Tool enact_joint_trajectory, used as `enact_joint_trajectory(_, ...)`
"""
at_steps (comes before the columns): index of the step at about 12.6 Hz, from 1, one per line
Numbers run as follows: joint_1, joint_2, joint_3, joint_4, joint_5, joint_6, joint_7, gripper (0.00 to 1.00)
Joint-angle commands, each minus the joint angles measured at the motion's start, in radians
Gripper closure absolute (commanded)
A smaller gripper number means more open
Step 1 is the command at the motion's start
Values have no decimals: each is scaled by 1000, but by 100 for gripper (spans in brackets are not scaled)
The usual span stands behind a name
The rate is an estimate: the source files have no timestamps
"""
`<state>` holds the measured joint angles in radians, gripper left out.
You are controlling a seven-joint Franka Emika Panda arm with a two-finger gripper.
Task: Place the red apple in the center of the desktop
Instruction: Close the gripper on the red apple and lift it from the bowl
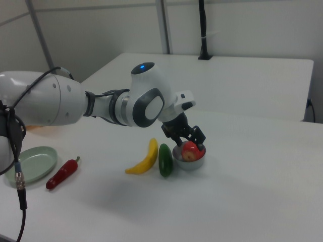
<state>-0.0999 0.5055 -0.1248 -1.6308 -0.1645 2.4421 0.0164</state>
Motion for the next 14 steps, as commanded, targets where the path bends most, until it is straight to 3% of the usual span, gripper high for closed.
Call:
enact_joint_trajectory(1,5,42,-13,37,-18,14,-18,0)
enact_joint_trajectory(2,5,44,-13,37,-24,14,-18,1)
enact_joint_trajectory(5,5,45,-13,37,-36,14,-12,45)
enact_joint_trajectory(6,5,45,-13,37,-36,14,-12,51)
enact_joint_trajectory(14,8,-16,5,0,-17,-2,-6,55)
